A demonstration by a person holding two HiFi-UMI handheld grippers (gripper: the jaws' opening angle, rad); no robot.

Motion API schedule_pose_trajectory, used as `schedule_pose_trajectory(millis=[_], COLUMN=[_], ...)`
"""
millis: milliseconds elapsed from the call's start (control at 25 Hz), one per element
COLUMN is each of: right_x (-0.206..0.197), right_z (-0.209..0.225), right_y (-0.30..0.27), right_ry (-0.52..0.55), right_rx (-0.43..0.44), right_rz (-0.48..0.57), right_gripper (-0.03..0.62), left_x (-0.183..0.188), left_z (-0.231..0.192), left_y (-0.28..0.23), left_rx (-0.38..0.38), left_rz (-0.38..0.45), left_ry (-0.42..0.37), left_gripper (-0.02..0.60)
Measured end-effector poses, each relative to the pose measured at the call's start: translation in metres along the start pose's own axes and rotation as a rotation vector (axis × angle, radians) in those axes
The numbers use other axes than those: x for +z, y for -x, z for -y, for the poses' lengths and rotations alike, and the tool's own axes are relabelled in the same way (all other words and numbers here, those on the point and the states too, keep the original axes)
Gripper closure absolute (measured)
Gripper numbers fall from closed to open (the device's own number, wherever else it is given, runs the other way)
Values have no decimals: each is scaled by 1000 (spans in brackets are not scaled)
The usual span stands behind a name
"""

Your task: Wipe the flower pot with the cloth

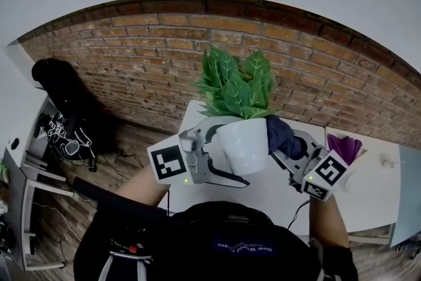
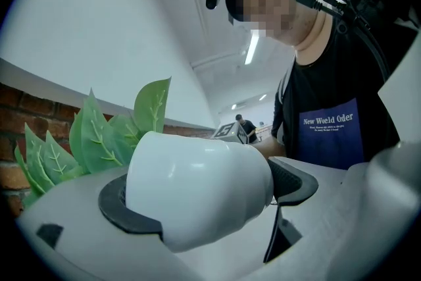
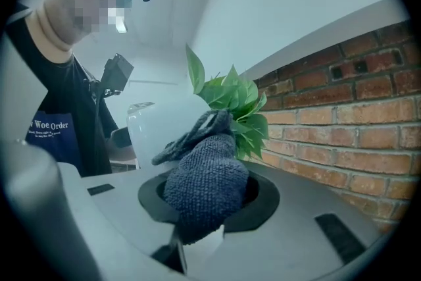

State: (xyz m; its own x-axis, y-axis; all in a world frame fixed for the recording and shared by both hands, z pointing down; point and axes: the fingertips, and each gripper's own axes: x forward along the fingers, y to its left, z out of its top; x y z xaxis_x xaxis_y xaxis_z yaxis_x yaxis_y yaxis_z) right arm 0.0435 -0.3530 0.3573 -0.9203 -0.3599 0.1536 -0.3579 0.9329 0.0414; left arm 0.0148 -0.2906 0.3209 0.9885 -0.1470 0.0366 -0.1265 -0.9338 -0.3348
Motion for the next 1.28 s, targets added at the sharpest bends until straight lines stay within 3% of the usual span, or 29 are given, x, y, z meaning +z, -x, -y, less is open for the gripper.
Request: schedule_pose_trajectory(millis=[200,440,640,840,920,1040,1160,1280], right_x=[-12,-24,-19,-12,-20,-39,-37,-9], right_z=[-7,-43,-73,-79,-71,-41,-2,13], right_y=[-10,-45,-65,-68,-60,-33,4,26], right_ry=[-19,5,19,-26,-38,-49,-24,81], right_rx=[25,126,220,255,234,134,5,-79], right_rz=[-20,-53,-16,49,34,3,14,28], right_gripper=[491,491,491,491,491,491,491,491], left_x=[7,14,21,25,22,8,-19,-51], left_z=[-1,2,7,6,5,-2,-14,-25], left_y=[0,2,-5,1,-1,-3,-7,-9], left_rx=[22,-14,-48,-48,-31,28,98,139], left_rz=[45,79,103,127,115,61,-52,-206], left_ry=[82,84,89,124,116,76,15,-31], left_gripper=[60,60,60,60,60,60,60,60])
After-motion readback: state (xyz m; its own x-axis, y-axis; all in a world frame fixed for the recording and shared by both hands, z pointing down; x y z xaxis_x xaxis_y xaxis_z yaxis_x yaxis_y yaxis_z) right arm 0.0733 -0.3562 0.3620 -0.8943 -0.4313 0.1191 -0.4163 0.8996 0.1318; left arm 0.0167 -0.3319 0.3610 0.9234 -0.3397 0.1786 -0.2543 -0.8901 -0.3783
